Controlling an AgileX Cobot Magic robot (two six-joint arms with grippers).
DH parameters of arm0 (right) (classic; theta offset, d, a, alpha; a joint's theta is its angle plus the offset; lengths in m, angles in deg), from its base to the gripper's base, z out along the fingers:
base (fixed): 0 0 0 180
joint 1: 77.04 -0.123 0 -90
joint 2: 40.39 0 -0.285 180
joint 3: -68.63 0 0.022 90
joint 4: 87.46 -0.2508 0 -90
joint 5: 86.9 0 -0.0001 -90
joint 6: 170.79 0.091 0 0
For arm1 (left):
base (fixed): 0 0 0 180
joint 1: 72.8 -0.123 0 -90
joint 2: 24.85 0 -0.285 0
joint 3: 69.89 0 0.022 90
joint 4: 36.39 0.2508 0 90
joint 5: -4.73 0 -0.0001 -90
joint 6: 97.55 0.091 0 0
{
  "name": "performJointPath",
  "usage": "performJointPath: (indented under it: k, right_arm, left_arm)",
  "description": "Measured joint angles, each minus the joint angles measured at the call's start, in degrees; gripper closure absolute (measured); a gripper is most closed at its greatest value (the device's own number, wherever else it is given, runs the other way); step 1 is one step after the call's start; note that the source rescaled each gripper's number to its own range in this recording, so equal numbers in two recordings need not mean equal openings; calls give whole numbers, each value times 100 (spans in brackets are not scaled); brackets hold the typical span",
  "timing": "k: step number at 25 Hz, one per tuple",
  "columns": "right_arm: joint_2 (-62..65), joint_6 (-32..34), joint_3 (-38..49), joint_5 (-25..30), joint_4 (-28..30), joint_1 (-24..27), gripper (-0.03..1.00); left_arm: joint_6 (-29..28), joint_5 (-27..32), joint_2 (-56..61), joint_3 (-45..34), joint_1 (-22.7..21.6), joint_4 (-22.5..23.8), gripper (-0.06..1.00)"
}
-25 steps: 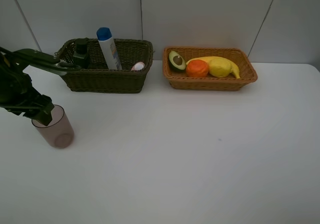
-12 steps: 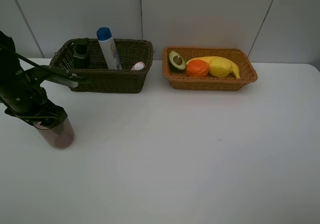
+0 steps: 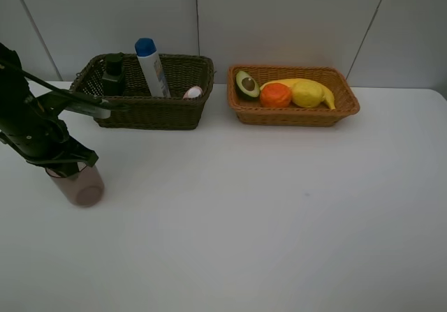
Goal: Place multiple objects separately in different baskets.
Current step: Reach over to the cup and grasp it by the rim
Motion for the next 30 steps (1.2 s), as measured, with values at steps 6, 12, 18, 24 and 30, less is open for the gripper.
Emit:
performJointPath:
  k: [6,12,18,24,30]
  right_arm:
    - [0,0,0,0,30,0,-3]
    - [0,0,0,0,0,0,-3]
    - [0,0,0,0,0,0,-3]
    - [0,0,0,0,0,0,-3]
    - [0,0,0,0,0,0,-3]
  left_arm:
    - [0,-5,-5,0,0,-65,94]
    - [0,0,-5,0,0,-134,94]
    - [0,39,-5,0,0,-139,94]
    - [-65,46,157,0,0,-159,94]
    - [-152,379,478,53,0,-184,94]
